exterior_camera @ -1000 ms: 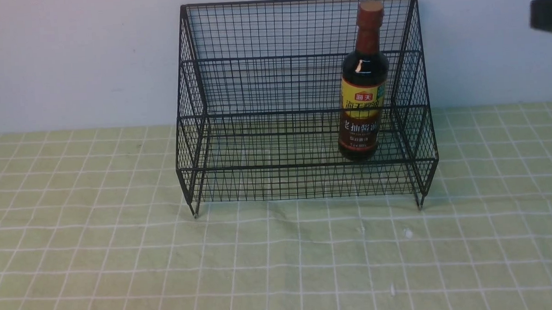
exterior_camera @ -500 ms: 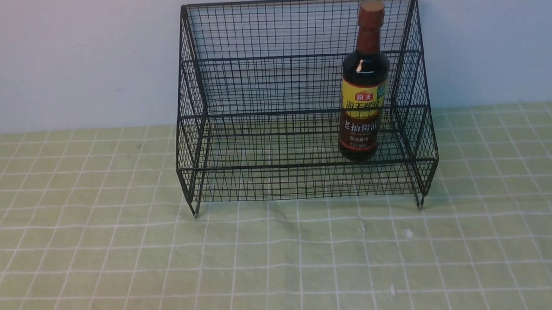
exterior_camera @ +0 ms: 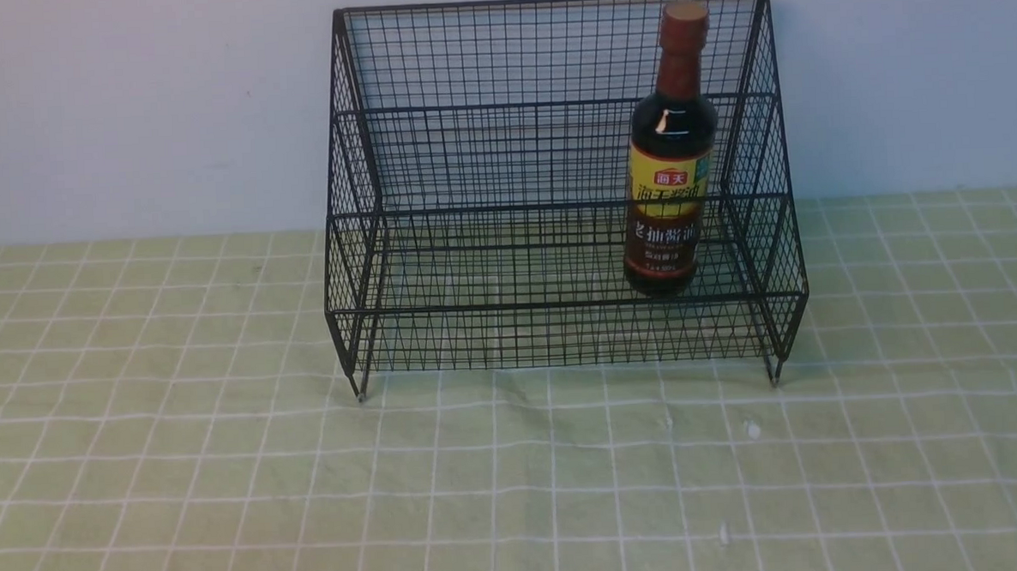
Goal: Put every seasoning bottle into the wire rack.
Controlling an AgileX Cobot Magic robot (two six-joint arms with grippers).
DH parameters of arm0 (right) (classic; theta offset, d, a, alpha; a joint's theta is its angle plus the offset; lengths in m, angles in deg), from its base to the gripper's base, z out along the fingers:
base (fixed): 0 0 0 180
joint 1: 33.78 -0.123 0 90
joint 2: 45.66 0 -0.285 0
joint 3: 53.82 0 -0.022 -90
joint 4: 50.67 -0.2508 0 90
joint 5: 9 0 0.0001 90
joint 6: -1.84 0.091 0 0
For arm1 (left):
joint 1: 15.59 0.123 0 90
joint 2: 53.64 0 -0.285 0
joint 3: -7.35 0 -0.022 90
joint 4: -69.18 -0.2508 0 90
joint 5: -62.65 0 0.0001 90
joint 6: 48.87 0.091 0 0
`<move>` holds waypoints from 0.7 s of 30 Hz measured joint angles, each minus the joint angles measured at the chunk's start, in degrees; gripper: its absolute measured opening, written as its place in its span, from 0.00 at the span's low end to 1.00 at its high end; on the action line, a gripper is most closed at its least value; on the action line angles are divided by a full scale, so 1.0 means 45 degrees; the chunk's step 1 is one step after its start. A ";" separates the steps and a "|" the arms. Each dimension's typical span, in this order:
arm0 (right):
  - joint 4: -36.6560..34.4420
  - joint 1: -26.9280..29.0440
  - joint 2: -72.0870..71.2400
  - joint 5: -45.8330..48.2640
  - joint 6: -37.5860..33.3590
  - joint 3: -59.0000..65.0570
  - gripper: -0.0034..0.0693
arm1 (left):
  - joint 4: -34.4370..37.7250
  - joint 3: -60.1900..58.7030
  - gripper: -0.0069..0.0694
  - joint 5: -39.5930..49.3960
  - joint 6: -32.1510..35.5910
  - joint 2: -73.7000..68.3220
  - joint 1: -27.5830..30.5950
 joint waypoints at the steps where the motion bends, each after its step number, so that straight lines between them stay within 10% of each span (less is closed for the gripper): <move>1: 0.0077 0.0000 0.0000 -0.0017 -0.0062 0.0000 0.03 | 0.0000 0.0000 0.08 0.0000 0.0000 0.0000 0.0000; 7: 0.2884 0.0000 0.0056 -0.0222 -0.1364 0.0185 0.03 | 0.0000 0.0011 0.08 0.0000 0.0000 0.0000 0.0000; 21: 0.8255 0.0068 -0.0295 0.0842 0.1629 0.1311 0.03 | 0.0000 0.0011 0.08 0.0011 0.0000 0.0000 0.0000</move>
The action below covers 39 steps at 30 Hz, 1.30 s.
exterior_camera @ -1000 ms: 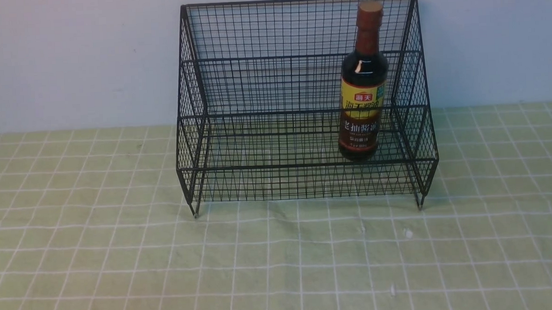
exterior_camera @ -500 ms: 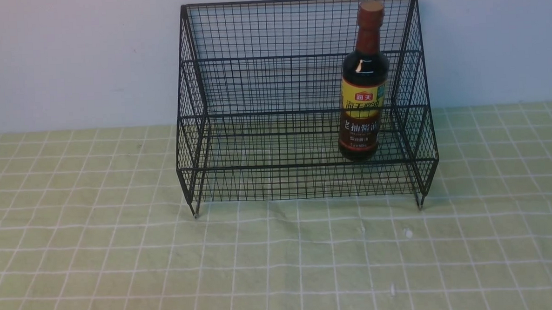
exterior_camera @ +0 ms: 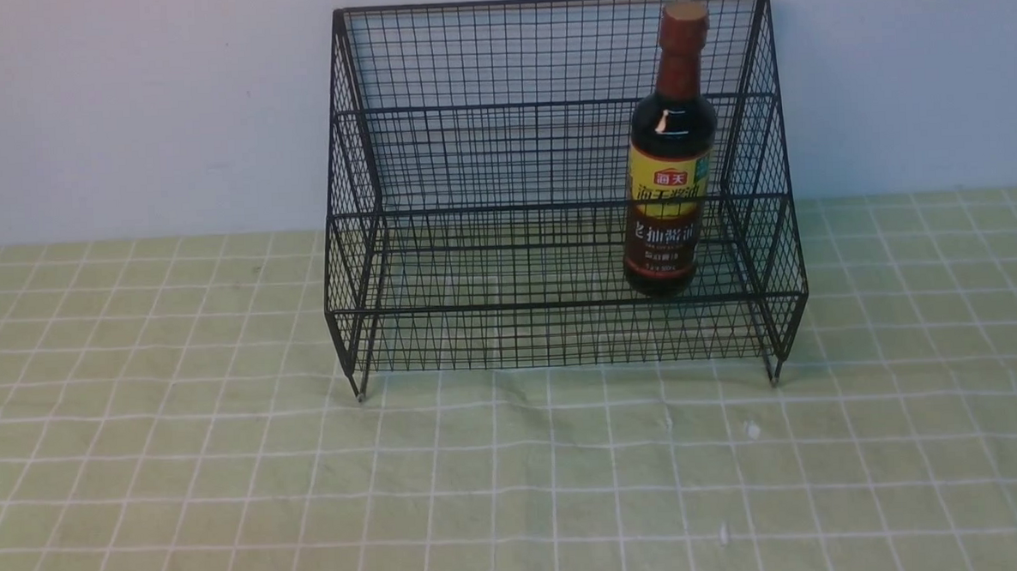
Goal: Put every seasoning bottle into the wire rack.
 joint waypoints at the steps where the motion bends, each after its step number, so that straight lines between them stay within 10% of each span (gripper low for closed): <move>1: 0.0077 0.0141 -0.0253 0.0066 0.0006 0.0223 0.03 | 0.0000 0.0000 0.08 0.0000 0.0000 0.0000 0.0000; 14: -0.0292 0.3060 -0.3350 0.0653 0.1482 0.6216 0.03 | 0.0000 0.0000 0.08 0.0000 0.0000 0.0000 0.0000; 39: -0.0259 0.3167 -0.3390 0.0521 0.1592 0.6426 0.03 | 0.0000 0.0000 0.08 0.0000 0.0000 0.0010 0.0000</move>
